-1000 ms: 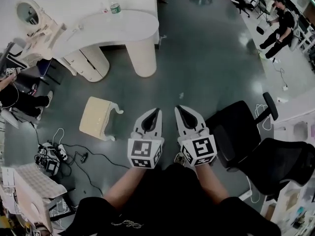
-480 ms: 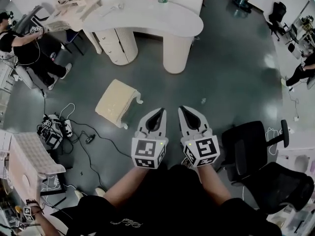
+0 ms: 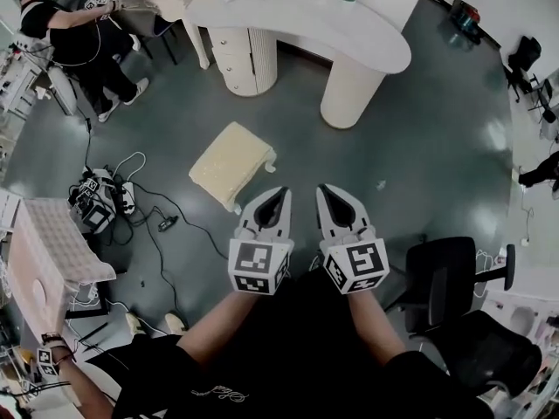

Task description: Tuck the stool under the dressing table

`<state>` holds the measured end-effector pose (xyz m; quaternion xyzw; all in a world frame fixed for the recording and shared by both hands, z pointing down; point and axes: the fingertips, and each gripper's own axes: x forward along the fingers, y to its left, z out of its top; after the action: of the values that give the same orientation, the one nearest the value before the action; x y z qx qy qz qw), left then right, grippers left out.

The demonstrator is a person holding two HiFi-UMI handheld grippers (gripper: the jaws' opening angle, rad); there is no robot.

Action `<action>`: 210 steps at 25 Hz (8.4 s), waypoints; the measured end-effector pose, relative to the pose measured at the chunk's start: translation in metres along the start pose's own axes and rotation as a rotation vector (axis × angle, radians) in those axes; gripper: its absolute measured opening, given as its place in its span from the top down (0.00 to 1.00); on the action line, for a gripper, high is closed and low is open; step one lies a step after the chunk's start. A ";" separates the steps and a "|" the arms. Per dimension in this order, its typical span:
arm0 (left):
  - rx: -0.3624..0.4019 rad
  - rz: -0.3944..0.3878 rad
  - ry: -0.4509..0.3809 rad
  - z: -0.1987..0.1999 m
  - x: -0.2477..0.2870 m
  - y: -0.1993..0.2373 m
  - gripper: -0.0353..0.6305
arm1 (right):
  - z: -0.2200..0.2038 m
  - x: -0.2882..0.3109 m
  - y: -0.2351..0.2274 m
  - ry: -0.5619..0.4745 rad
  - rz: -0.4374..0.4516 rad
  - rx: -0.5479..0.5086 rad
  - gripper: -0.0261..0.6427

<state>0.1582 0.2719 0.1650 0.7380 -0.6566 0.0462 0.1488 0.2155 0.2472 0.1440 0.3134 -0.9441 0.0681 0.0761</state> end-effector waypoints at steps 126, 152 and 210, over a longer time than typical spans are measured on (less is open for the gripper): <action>-0.233 -0.372 1.128 -0.466 0.368 0.496 0.26 | -0.552 0.471 -0.080 0.669 -0.109 0.976 0.54; -0.214 -0.319 1.051 -0.425 0.528 0.483 0.26 | -0.526 0.545 -0.228 0.632 -0.136 0.929 0.53; -0.104 -0.231 0.826 -0.358 0.700 0.483 0.30 | -0.491 0.644 -0.392 0.476 -0.092 0.854 0.53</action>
<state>-0.1773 -0.3419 0.7672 0.7177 -0.4563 0.2875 0.4405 -0.0089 -0.3518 0.7767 0.3339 -0.7735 0.5153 0.1572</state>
